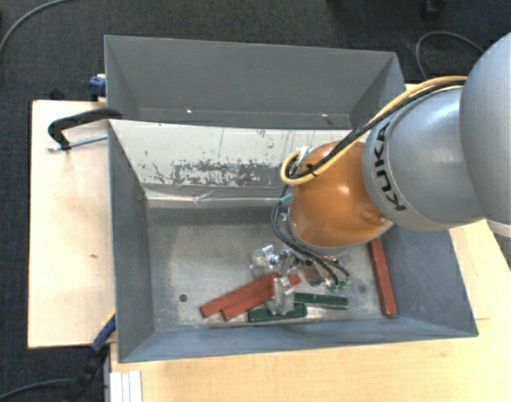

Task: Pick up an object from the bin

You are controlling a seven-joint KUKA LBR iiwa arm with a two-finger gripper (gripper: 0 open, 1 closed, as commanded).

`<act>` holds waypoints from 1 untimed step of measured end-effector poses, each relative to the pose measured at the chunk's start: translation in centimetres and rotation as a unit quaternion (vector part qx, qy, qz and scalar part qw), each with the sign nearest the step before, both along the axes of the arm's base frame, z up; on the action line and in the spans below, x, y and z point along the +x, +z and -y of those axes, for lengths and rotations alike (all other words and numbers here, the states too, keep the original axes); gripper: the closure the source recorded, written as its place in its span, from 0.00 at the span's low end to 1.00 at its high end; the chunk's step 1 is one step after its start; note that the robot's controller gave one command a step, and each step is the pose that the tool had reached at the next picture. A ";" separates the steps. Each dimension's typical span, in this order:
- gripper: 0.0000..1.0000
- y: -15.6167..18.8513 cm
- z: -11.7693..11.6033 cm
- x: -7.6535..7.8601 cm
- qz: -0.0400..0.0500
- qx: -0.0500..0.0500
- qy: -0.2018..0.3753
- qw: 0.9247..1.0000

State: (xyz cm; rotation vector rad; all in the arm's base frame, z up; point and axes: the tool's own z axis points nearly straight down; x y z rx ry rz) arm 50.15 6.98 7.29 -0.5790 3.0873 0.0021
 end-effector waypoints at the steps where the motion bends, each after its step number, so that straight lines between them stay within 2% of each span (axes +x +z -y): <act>1: 1.00 13.7 -0.3 1.2 0.007 0.001 -0.016 1.000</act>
Offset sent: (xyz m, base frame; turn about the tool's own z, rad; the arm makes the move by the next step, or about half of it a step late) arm 0.0095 0.0019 0.1311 0.0318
